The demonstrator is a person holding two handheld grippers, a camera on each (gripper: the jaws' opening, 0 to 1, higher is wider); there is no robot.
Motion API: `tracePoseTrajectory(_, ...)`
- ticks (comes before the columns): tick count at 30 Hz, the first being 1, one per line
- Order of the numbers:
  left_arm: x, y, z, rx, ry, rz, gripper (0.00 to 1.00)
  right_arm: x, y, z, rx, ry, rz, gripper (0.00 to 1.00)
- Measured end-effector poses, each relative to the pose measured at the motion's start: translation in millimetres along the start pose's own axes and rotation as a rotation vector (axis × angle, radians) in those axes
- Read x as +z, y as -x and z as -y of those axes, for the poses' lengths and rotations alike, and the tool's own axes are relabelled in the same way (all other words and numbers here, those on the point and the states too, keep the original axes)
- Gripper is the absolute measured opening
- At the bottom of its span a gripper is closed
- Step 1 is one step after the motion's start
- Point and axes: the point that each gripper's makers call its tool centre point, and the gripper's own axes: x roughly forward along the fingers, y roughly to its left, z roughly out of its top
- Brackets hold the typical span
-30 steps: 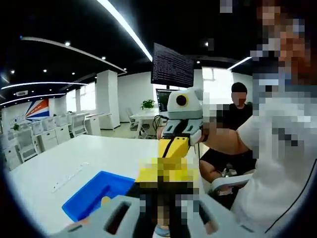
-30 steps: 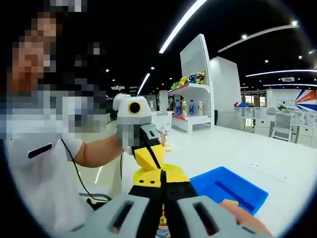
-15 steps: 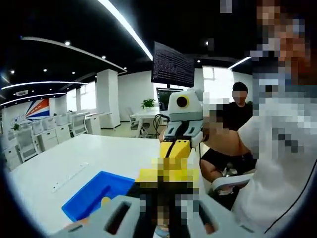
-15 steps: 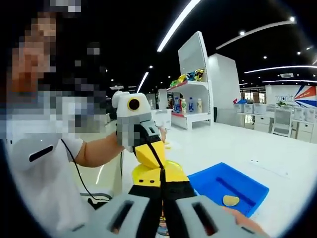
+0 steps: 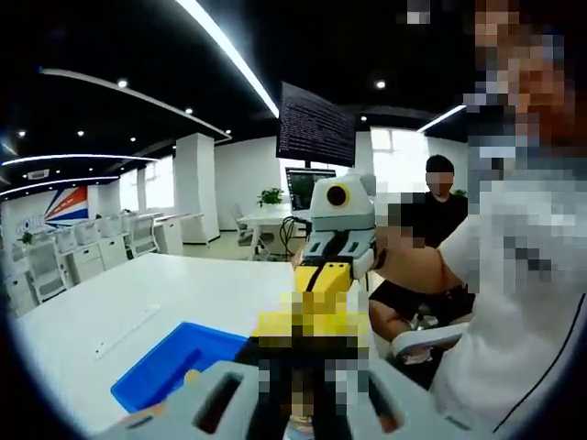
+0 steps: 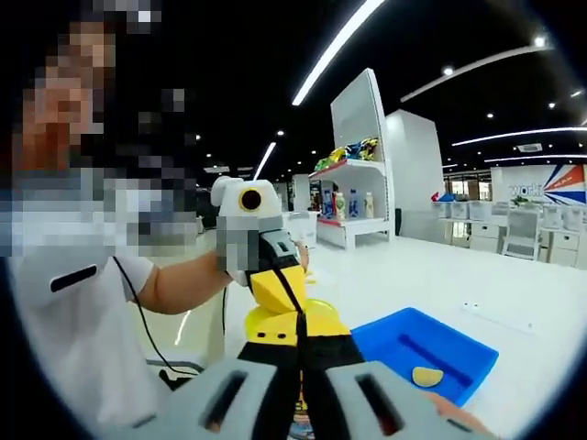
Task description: Open the lid of the chip container on the table, take out the chips, place them into the box in front of the container, and close the lid
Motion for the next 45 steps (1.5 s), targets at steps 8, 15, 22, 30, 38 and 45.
tracePoseTrajectory(8, 0.3, -1, 0.6, 0.021, -0.004, 0.011, 0.02, -0.7, 0, -5, -0.017, 0.067, 0.007, 0.01)
tracePoseTrajectory(15, 1.2, 0, 1.0, 0.024, -0.011, 0.028, 0.02, 0.1, 2, -5, -0.028, 0.08, 0.053, 0.01)
tracePoseTrajectory(22, 1.7, 0, 1.7, 0.02, -0.01, 0.042, 0.02, 0.7, 3, -3, -0.037, 0.072, 0.057, 0.01)
tracePoseTrajectory(30, 5.7, 4, 5.0, -0.028, 0.024, 0.15, 0.17, 0.8, 3, -3, -0.042, 0.069, 0.054, 0.01)
tracePoseTrajectory(38, 0.8, 20, 6.2, -0.01, 0.022, 0.181, 0.58, 49.5, 42, 12, -0.089, -0.026, 0.351, 0.15)
tracePoseTrajectory(45, -7.4, 40, -0.3, 0.04, 0.051, 0.24, 0.65, 42.7, 63, 21, -0.125, -0.042, 0.388, 0.24)
